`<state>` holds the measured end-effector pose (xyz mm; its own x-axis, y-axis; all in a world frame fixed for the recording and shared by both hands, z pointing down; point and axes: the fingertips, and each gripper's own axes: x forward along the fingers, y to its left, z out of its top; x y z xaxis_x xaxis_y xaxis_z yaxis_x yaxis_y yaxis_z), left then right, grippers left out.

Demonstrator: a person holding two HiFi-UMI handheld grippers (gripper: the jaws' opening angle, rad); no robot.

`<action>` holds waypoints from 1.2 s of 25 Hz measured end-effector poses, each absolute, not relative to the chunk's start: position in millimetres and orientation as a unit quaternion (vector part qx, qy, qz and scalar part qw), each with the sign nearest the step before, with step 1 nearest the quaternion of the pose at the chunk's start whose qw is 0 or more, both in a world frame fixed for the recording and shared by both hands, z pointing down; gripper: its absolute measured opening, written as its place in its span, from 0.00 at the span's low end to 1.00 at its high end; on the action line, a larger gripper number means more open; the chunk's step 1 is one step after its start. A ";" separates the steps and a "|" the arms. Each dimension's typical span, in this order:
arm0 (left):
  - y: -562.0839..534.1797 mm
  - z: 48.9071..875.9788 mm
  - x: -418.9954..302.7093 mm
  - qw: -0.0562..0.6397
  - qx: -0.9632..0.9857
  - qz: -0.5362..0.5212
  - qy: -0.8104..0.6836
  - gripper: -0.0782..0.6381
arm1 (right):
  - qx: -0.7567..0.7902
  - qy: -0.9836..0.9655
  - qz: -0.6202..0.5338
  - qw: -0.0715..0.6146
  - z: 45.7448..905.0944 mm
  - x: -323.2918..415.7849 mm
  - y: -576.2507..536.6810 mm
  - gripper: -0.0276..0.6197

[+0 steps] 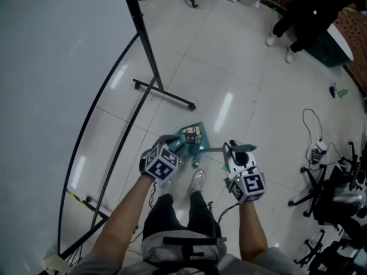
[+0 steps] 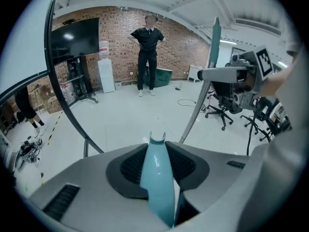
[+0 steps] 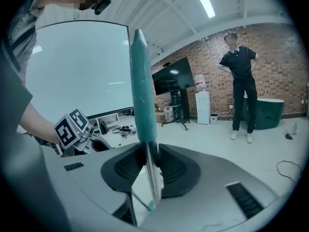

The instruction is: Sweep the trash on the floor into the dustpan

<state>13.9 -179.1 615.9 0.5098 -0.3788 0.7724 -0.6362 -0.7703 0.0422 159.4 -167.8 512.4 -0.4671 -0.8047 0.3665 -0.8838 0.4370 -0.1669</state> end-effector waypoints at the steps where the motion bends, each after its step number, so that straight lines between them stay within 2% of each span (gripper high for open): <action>1: -183.4 619.1 18.5 0.164 0.854 0.392 -0.301 0.27 | 0.507 -0.837 0.168 0.122 509.2 162.8 -170.3 0.18; 13: -207.7 648.2 41.5 0.181 0.843 0.387 -0.328 0.27 | 0.509 -0.849 0.111 0.095 468.7 170.5 -199.0 0.18; 30: -205.2 646.4 42.1 0.173 0.845 0.387 -0.325 0.27 | 0.483 -0.864 0.116 0.085 464.8 146.1 -201.1 0.18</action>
